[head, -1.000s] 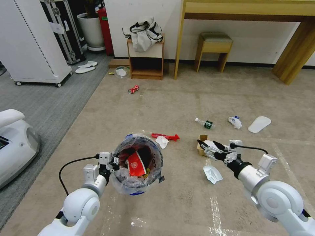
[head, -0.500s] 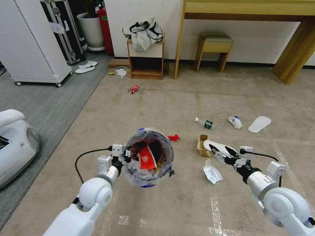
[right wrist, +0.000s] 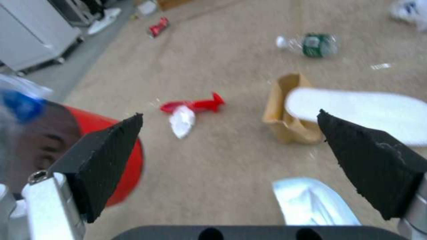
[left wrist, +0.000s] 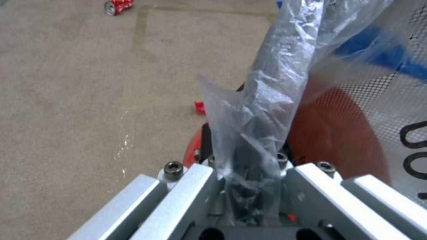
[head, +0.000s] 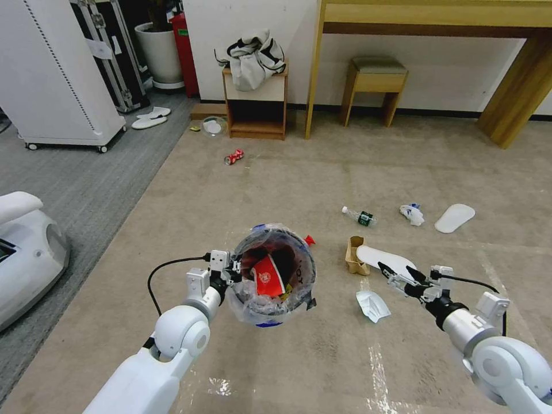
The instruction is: Pick up the trash bin and place the garbage on the floor into it.
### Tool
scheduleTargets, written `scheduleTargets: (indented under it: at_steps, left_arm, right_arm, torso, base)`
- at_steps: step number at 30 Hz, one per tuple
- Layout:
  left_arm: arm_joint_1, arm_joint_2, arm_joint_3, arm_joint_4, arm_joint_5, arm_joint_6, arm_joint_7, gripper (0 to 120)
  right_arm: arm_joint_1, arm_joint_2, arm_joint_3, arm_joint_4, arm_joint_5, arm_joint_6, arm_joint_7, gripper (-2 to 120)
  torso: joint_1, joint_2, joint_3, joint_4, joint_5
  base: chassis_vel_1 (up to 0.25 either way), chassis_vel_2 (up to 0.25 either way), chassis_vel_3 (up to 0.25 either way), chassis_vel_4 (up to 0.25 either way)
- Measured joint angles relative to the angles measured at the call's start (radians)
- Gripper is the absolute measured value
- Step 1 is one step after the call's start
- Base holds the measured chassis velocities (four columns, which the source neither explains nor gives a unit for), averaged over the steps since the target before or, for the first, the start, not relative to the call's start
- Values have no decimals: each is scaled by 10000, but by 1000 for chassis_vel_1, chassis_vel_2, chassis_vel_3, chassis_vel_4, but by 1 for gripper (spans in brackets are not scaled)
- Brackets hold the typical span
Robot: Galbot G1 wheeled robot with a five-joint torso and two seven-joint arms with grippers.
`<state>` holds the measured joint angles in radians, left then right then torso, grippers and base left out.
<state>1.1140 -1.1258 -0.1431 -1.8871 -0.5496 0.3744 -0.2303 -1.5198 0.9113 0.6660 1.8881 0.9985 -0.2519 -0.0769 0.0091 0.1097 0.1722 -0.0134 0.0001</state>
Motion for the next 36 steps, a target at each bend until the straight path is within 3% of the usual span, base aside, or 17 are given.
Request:
scheduleTargets:
  at_steps: [9, 19, 28, 36]
  left_arm:
    - [344, 34, -433, -15, 78, -27, 109, 1]
    - [974, -80, -1336, -20, 272, -184, 381, 1]
    - [1136, -218, -1634, 115, 365, -302, 508, 1]
    - [1094, -312, -1632, 241, 388, -362, 648, 1]
  right_arm:
    - [624, -125, -461, -1401, -252, 182, -437, 100]
    - [2106, -262, -1985, -4130, -401, 65, -469, 100]
    - [3407, -229, -3156, -5385, -340, -599, 45, 100]
    - [4341, -56, -3869, -5956, -149, -1036, 381, 100]
  torso:
    - [0, 0, 0, 3, 0]
    - [0, 0, 0, 3, -1]
    - [0, 0, 0, 3, 0]
    - [0, 0, 1, 5, -1]
  base:
    - [0, 0, 0, 0]
    - [0, 0, 0, 0]
    - [0, 0, 0, 0]
    - [0, 0, 0, 0]
